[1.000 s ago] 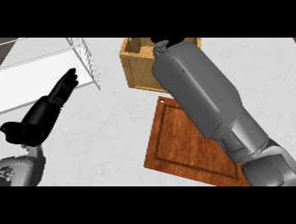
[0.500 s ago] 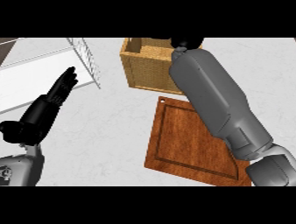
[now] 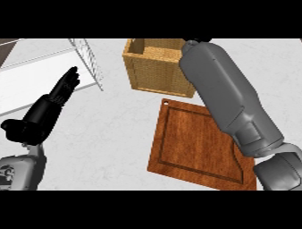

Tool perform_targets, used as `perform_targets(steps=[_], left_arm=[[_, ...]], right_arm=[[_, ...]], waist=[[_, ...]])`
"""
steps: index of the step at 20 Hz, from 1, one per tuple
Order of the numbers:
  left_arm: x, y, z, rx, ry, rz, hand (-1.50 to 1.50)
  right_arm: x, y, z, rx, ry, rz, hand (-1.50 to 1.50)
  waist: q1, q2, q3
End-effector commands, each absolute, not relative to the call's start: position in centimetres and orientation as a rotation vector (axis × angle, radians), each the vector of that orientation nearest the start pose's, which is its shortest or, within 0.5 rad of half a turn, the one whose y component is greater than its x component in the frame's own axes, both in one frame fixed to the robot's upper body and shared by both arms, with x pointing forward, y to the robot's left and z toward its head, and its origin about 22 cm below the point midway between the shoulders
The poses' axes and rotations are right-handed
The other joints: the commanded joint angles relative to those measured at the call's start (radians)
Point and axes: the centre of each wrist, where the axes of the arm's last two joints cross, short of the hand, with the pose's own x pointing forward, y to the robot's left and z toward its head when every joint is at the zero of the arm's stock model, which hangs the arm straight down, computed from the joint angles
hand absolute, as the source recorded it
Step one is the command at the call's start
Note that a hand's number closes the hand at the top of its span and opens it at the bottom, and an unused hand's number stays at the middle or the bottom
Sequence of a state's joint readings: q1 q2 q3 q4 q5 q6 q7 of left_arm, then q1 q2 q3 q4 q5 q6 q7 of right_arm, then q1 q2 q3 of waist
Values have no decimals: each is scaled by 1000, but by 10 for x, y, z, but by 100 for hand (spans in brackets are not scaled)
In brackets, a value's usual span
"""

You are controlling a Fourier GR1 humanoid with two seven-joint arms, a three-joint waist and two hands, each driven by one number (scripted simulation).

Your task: Pick the pear from the cutting board and place it in the basket

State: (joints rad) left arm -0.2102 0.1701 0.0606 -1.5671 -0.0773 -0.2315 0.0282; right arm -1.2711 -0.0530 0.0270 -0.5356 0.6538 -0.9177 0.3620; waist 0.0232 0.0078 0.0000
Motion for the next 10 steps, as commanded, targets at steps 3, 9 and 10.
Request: perform_targets(steps=[3, 9, 10], left_arm=[[282, 266, 59, 25, -1696, -396, 0], [280, 255, 50, 32, -1677, -390, 0], [278, 265, 49, 58, -1688, -370, 0]], right_arm=[[453, -74, 205, -865, -1858, -148, -150], [451, -89, 211, -736, -1769, -329, -150], [445, -107, 201, -713, -1777, -303, -150]], waist=[[2, -1, 0], [-18, -7, 0], [-35, -13, 0]])
